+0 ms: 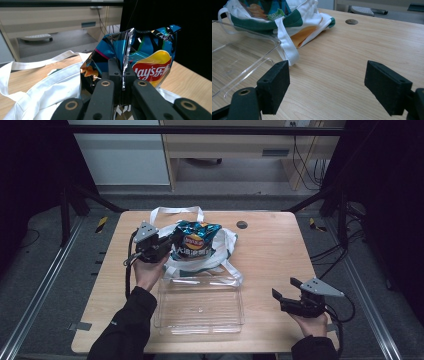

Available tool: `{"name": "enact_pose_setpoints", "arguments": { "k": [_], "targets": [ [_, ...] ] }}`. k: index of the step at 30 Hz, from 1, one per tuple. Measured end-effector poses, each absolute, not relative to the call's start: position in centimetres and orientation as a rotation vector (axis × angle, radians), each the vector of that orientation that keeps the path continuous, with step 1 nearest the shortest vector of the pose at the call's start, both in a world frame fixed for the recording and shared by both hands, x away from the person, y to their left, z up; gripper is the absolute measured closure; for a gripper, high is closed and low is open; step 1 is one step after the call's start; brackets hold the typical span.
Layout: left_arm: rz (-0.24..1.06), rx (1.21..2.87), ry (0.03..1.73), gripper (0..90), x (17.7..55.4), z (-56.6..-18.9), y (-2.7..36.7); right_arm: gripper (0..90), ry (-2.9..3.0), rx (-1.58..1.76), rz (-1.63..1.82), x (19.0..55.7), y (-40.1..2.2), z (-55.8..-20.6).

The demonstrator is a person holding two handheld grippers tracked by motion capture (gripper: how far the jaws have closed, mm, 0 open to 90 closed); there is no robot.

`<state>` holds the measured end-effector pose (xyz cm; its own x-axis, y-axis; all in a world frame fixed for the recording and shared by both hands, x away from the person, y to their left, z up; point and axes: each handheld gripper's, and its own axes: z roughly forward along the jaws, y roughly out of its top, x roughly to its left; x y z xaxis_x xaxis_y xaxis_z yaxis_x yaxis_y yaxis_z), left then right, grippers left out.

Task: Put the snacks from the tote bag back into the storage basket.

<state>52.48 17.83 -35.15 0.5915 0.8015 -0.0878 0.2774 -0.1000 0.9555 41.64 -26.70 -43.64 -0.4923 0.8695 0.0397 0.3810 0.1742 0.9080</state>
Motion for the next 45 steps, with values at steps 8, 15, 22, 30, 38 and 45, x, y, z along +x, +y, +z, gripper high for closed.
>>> {"name": "enact_pose_setpoints", "arguments": {
  "k": [8,15,22,30,38,45],
  "targets": [
    [0.557,1.628,0.845,89.6,49.7,-33.3,18.6,20.6,1.959,1.167,1.287,41.5,-26.5,-43.5],
    [0.58,1.595,0.802,89.6,47.6,-31.4,19.0,20.6,1.958,1.167,1.29,41.5,-26.5,-43.5],
    [0.568,1.548,0.812,89.6,45.5,-30.7,19.5,20.7,1.955,1.167,1.285,41.4,-26.6,-43.4],
    [0.602,1.584,0.779,89.6,43.3,-31.3,19.9,20.7,1.949,1.16,1.29,41.3,-26.6,-43.3],
    [0.6,1.539,0.734,89.6,40.7,-31.3,20.3,20.8,1.946,1.159,1.286,41.3,-26.6,-43.3],
    [0.589,1.538,0.702,89.6,38.5,-31.7,20.2,20.8,1.942,1.162,1.291,41.2,-26.6,-43.3]
  ]
}}
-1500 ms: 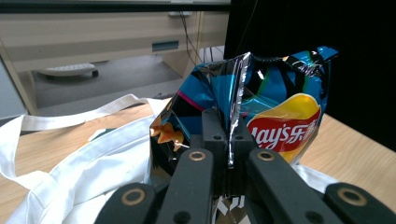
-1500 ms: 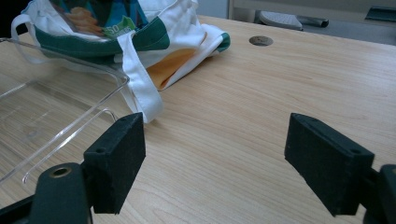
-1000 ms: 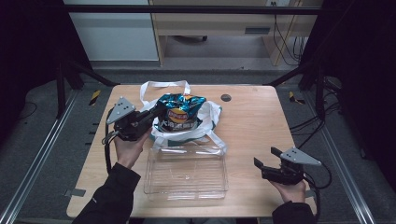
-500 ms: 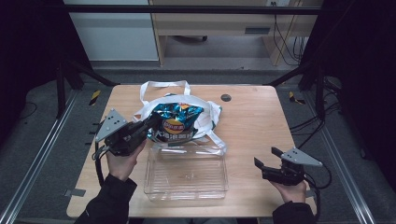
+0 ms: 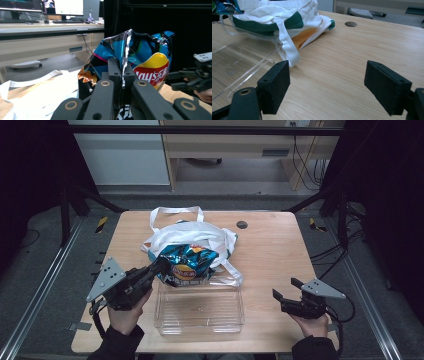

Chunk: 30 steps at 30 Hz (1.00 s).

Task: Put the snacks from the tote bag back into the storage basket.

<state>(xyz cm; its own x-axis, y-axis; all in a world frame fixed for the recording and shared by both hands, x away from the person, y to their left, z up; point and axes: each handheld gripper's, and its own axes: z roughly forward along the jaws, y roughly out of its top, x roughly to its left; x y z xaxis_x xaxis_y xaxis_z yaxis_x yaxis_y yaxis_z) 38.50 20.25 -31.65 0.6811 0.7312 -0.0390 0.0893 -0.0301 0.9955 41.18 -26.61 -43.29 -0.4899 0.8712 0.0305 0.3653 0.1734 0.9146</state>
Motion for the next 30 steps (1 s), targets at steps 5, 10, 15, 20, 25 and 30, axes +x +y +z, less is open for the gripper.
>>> {"name": "enact_pose_setpoints", "arguments": {
  "k": [5,10,15,20,25,30],
  "targets": [
    [0.582,1.551,0.697,89.6,37.6,-32.2,20.2,20.8,1.944,1.163,1.285,41.2,-26.6,-43.3],
    [0.555,1.554,0.709,89.6,37.2,-33.1,20.2,20.9,1.945,1.163,1.293,41.2,-26.5,-43.3],
    [0.521,1.598,0.719,89.6,37.2,-34.4,19.7,20.9,1.945,1.16,1.292,41.1,-26.6,-43.2],
    [0.493,1.638,0.731,89.6,37.1,-35.7,19.5,21.0,1.939,1.163,1.292,41.1,-26.6,-43.2],
    [0.472,1.652,0.736,89.5,37.2,-36.3,19.3,21.2,1.942,1.16,1.294,41.1,-26.7,-43.2],
    [0.448,1.664,0.742,89.5,37.4,-36.9,18.9,21.2,1.943,1.161,1.293,41.1,-26.6,-43.2]
  ]
}}
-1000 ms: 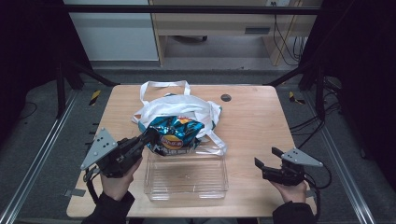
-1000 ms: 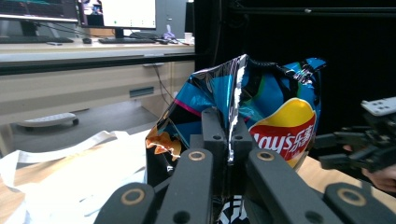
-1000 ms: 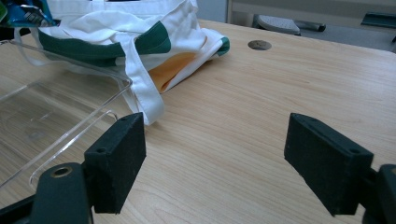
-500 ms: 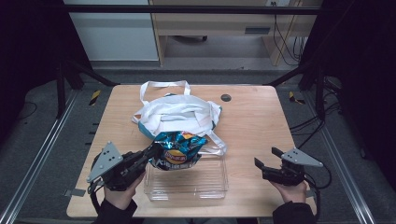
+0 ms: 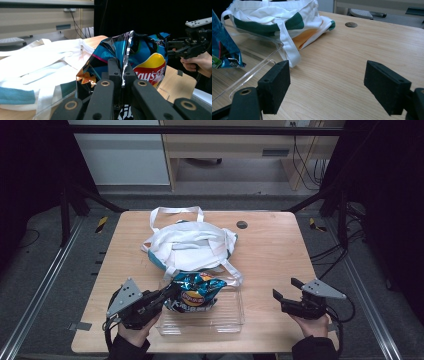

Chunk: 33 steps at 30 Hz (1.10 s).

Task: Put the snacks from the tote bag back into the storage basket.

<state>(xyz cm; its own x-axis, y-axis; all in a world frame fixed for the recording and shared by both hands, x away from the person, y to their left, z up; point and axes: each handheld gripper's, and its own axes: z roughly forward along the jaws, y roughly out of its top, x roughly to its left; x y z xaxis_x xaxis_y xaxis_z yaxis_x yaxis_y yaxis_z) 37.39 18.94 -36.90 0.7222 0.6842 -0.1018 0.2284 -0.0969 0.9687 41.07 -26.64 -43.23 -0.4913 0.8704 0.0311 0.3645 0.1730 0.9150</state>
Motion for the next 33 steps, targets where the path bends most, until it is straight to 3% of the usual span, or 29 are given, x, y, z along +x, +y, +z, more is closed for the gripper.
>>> {"name": "enact_pose_setpoints", "arguments": {
  "k": [33],
  "targets": [
    [0.414,1.689,0.874,88.0,39.4,-39.3,19.2,21.2,1.951,1.172,1.286,41.3,-26.5,-43.4]
  ]
}}
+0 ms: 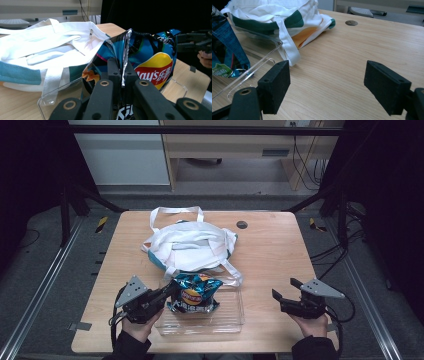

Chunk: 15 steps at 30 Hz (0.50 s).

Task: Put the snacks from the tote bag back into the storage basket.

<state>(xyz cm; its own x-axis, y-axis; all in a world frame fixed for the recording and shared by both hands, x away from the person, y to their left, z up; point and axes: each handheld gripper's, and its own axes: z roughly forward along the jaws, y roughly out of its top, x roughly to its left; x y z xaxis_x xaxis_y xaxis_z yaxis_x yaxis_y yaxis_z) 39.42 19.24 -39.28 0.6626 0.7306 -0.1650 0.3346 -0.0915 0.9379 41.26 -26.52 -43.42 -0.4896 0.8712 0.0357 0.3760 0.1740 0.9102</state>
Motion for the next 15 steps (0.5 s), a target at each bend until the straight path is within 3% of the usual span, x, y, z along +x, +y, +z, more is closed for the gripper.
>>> {"name": "enact_pose_setpoints", "arguments": {
  "k": [15],
  "targets": [
    [0.467,1.659,0.893,81.4,39.64,-39.79,18.91,21.2,1.963,1.167,1.275,41.3,-26.32,-43.47]
  ]
}}
